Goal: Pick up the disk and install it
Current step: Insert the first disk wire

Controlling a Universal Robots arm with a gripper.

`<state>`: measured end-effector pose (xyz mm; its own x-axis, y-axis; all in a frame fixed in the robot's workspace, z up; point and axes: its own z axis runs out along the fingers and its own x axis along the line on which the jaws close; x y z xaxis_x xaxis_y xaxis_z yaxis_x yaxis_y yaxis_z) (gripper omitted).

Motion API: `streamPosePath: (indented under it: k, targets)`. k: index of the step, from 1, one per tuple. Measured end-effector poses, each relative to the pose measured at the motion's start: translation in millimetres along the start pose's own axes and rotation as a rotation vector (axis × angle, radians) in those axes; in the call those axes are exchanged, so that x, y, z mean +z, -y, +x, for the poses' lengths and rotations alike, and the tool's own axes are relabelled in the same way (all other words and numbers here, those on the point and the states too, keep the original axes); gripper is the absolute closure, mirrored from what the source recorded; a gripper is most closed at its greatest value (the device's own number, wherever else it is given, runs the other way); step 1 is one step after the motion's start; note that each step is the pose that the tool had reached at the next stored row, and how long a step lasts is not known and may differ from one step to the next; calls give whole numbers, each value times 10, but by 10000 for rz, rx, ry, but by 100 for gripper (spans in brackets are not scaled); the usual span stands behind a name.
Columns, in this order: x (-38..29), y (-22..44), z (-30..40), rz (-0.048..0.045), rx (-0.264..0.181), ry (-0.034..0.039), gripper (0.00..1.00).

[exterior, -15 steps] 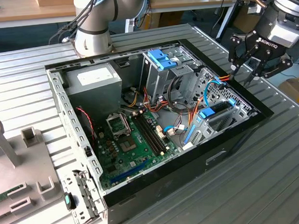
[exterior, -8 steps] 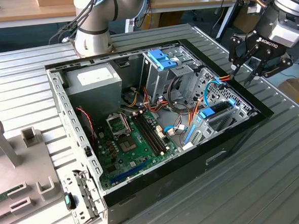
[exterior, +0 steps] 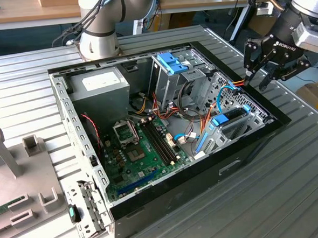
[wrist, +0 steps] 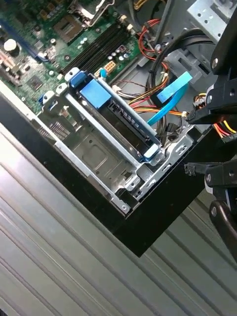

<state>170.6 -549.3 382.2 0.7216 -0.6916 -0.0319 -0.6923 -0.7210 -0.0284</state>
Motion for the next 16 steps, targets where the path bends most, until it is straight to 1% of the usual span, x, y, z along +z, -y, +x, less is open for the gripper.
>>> streamPosePath:
  k: [1, 3, 4, 6, 11, 15, 16]
  targets:
    - [6, 8, 9, -9, -364, 12, 56]
    - [8, 25, 27, -22, -754, 24, 56]
    - [10, 31, 32, -24, -832, 26, 56]
    - [31, 45, 45, -41, -1286, 37, 56]
    - [71, 49, 50, -63, -1690, 40, 56]
    - [74, 51, 47, -58, -1717, 47, 56]
    - [73, 52, 47, 23, -1808, 116, 56]
